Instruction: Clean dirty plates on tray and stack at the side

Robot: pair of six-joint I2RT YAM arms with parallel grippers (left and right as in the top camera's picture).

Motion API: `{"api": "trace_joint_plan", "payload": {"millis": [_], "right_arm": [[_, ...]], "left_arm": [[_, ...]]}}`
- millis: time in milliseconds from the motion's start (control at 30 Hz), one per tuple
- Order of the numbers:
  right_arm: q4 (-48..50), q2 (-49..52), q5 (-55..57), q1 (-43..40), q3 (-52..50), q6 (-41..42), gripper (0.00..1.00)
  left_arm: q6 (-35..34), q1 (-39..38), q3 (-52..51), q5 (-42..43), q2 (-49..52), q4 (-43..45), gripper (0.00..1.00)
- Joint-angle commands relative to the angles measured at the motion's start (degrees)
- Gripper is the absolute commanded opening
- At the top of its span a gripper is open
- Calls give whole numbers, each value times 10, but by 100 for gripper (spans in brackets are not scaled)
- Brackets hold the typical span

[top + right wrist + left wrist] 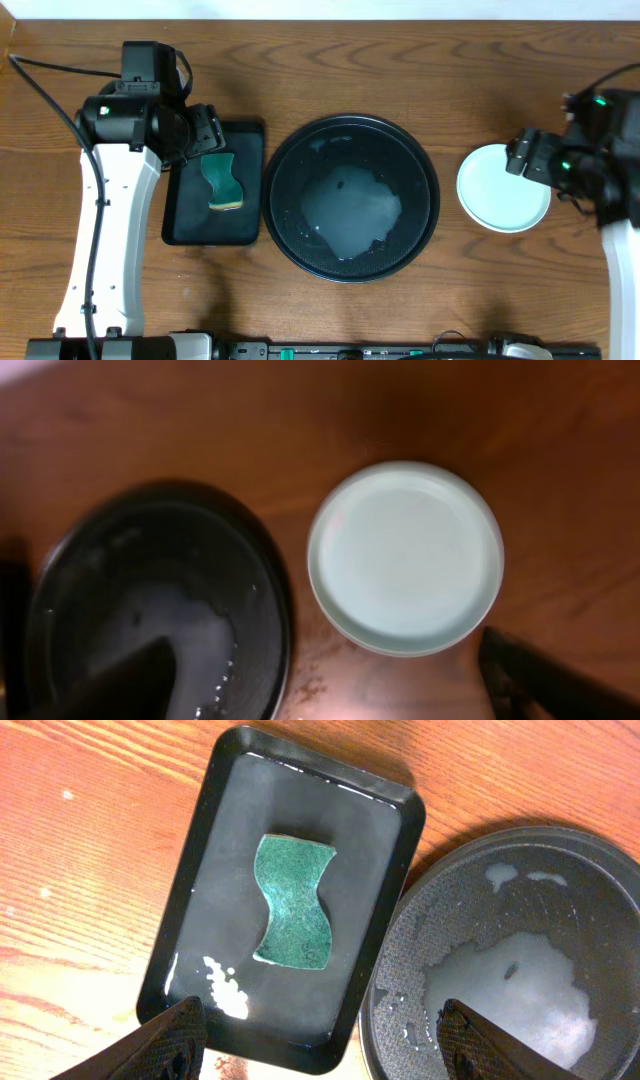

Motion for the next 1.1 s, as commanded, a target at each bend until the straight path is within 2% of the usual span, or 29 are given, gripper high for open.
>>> {"api": "trace_joint_plan", "payload": {"millis": [0, 167, 300, 667, 733, 900, 967, 1000, 1067], "right_arm": [[-3, -73, -5, 5, 11, -3, 99], [-12, -171, -30, 5, 11, 43, 99], [-30, -219, -30, 5, 11, 48, 99], [-93, -257, -20, 5, 7, 26, 99], [-46, -265, -28, 9, -20, 15, 99], [111, -303, -77, 28, -132, -76, 99], [181, -334, -79, 41, -198, -83, 99], [253, -370, -72, 57, -271, -83, 99], [331, -415, -59, 73, -353, -83, 99]], "left_arm": [[-5, 0, 6, -1, 8, 0, 75], [-5, 0, 6, -1, 8, 0, 75], [-5, 0, 6, -1, 8, 0, 75], [-5, 0, 6, -1, 8, 0, 75], [-5, 0, 6, -1, 8, 0, 75], [-5, 0, 6, -1, 8, 0, 75], [-5, 0, 6, -1, 8, 0, 75], [-5, 0, 6, -1, 8, 0, 76], [-5, 0, 6, -1, 8, 0, 76]]}}
